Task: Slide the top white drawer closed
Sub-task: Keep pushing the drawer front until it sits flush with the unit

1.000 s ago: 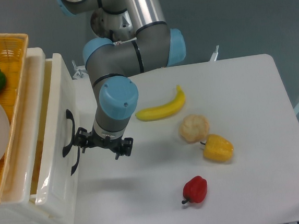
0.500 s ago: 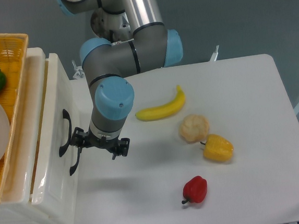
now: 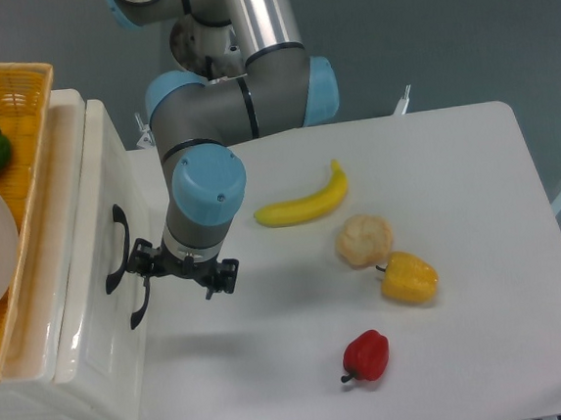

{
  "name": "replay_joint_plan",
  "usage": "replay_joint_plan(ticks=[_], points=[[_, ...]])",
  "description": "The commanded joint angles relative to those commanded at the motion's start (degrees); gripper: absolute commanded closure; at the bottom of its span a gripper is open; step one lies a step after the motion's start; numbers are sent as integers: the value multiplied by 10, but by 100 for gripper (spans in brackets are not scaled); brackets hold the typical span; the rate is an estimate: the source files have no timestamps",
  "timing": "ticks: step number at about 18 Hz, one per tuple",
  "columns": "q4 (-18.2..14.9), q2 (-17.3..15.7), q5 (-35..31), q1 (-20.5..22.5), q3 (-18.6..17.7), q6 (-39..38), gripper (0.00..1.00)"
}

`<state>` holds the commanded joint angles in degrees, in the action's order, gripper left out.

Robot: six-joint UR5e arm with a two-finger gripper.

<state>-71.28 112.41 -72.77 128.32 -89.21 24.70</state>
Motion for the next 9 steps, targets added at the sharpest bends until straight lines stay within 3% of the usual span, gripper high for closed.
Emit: replay_joint_plan(ticks=[9], points=[[4, -1, 8, 1, 0, 0, 0]])
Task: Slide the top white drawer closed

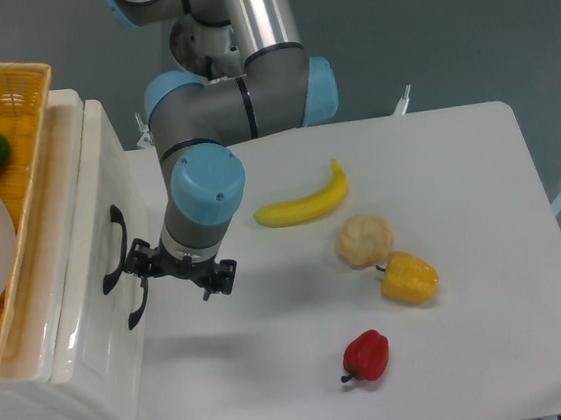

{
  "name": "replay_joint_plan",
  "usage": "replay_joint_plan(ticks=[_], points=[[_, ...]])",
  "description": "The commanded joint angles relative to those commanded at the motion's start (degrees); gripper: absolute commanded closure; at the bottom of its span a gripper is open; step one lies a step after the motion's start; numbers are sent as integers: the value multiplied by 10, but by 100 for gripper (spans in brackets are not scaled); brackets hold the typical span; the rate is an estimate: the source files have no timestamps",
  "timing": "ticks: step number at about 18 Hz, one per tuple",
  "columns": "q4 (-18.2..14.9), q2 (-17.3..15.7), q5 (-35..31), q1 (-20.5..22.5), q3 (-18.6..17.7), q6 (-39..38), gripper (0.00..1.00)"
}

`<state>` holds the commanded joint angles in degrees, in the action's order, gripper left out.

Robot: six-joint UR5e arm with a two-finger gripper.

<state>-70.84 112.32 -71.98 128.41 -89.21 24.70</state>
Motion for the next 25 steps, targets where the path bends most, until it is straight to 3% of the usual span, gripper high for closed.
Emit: replay_joint_plan(ticks=[4, 12, 18, 25], points=[[0, -1, -4, 9, 2, 7, 0], [1, -11, -9, 84, 9, 61, 0], [-11, -36, -123, 148, 5, 154, 0], [-30, -63, -144, 226, 5, 342, 0]])
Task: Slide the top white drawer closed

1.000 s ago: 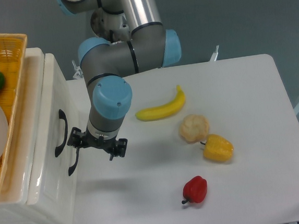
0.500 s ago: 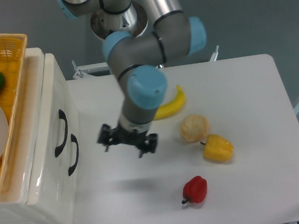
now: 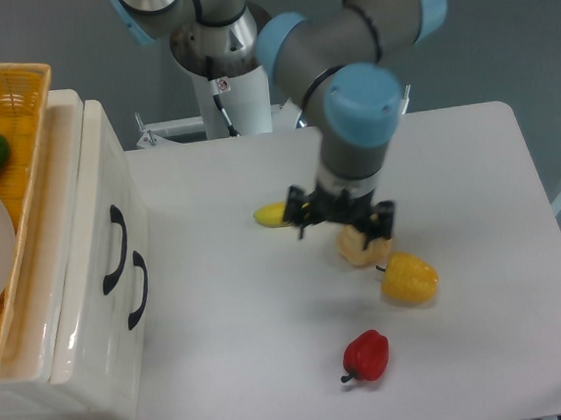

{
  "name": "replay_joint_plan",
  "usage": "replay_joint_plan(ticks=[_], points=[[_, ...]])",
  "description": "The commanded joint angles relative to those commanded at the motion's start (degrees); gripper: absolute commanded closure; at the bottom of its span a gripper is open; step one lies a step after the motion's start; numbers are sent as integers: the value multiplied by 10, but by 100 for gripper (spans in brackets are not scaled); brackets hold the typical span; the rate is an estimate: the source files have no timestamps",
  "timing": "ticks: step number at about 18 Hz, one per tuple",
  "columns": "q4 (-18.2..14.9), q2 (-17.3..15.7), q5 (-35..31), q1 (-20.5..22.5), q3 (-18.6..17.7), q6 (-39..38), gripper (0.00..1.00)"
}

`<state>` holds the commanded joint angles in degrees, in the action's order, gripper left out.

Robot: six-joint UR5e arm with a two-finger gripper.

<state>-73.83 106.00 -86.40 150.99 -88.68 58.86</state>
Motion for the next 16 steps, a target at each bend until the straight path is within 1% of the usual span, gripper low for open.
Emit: replay_joint_plan(ticks=[2, 4, 8, 9, 11, 14, 16], points=[[-10, -19, -3, 22, -3, 44, 0], [-12, -25, -6, 38, -11, 74, 0], [-15, -48, -13, 67, -33, 125, 0], [-18, -54, -15, 72, -34, 144, 0], [-40, -62, -18, 90, -34, 181, 0], [-49, -74, -18, 107, -39, 217, 0], [-54, -77, -18, 113, -40, 225, 0]])
